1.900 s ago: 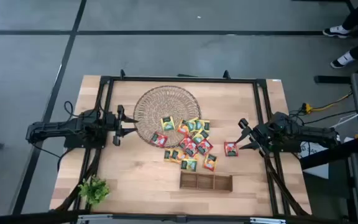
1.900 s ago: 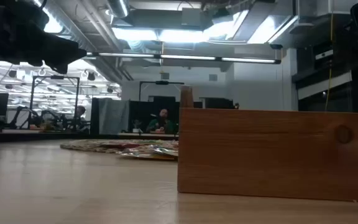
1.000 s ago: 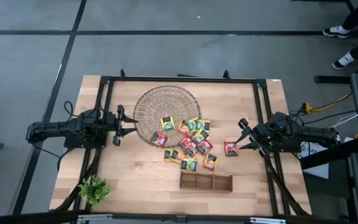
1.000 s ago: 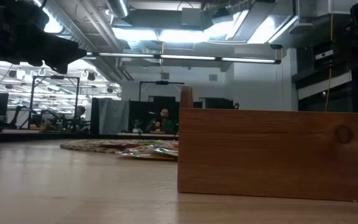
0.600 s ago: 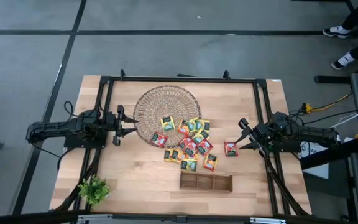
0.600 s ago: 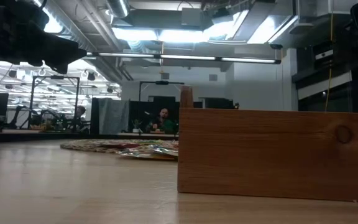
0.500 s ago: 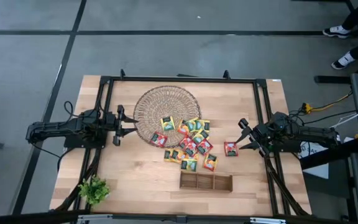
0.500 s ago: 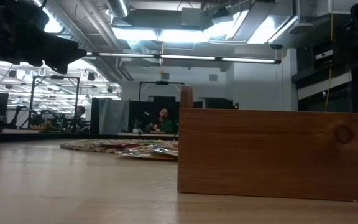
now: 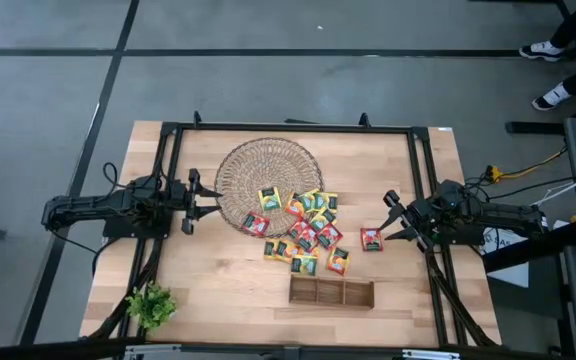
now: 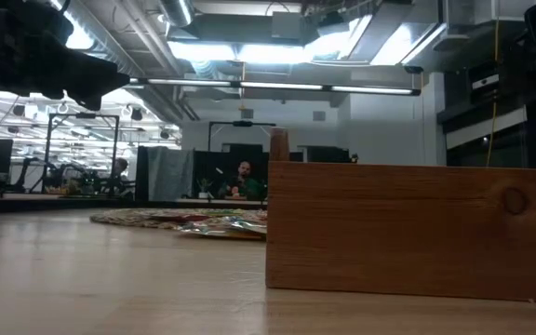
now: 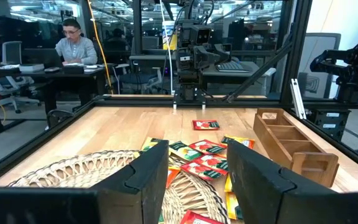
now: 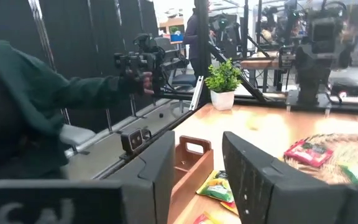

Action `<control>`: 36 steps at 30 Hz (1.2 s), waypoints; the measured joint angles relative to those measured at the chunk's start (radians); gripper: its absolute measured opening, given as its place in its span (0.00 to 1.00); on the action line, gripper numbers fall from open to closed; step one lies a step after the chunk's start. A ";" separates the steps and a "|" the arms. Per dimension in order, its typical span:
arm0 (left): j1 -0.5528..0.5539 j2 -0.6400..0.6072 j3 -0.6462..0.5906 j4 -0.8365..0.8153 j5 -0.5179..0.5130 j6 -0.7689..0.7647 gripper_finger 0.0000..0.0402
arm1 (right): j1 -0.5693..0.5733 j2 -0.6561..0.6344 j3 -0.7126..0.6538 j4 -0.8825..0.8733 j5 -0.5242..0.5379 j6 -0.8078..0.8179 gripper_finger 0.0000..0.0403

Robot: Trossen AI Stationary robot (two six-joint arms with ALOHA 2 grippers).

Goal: Pick & Place Tea

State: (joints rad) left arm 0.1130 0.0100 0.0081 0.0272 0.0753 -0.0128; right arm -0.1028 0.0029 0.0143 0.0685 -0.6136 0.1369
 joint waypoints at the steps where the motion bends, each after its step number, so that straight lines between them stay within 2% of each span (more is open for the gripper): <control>1: 0.000 0.000 0.000 0.000 0.000 0.000 0.40 | 0.000 0.000 0.000 0.002 -0.001 0.051 0.33; 5: 0.000 0.000 0.000 0.000 0.000 0.003 0.40 | 0.001 0.000 0.000 0.006 0.017 0.334 0.33; 8: -0.001 0.000 0.000 0.020 0.002 -0.022 0.40 | 0.001 0.000 0.000 0.031 0.127 0.505 0.33; 11: -0.001 0.000 0.000 0.072 0.002 -0.154 0.40 | 0.001 0.000 0.000 0.033 0.271 0.592 0.33; 14: -0.001 0.000 0.000 0.118 -0.001 -0.251 0.40 | 0.001 0.000 0.000 0.032 0.421 0.588 0.33; 18: 0.000 0.000 0.000 0.140 -0.009 -0.237 0.39 | 0.000 0.000 0.000 0.027 0.584 0.588 0.33; 26: 0.000 0.026 0.014 0.119 0.008 -0.246 0.38 | 0.008 0.031 0.000 0.054 0.646 0.545 0.33; 30: 0.000 0.130 0.087 0.050 -0.023 -0.210 0.36 | 0.026 0.152 0.011 0.051 0.725 0.495 0.33; 36: 0.000 0.399 0.247 -0.164 -0.151 -0.087 0.30 | 0.044 0.450 0.122 0.054 0.802 0.366 0.33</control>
State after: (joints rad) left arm 0.1131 0.4089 0.2552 -0.1371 -0.0761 -0.1002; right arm -0.0592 0.4533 0.1365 0.1225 0.1882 0.5024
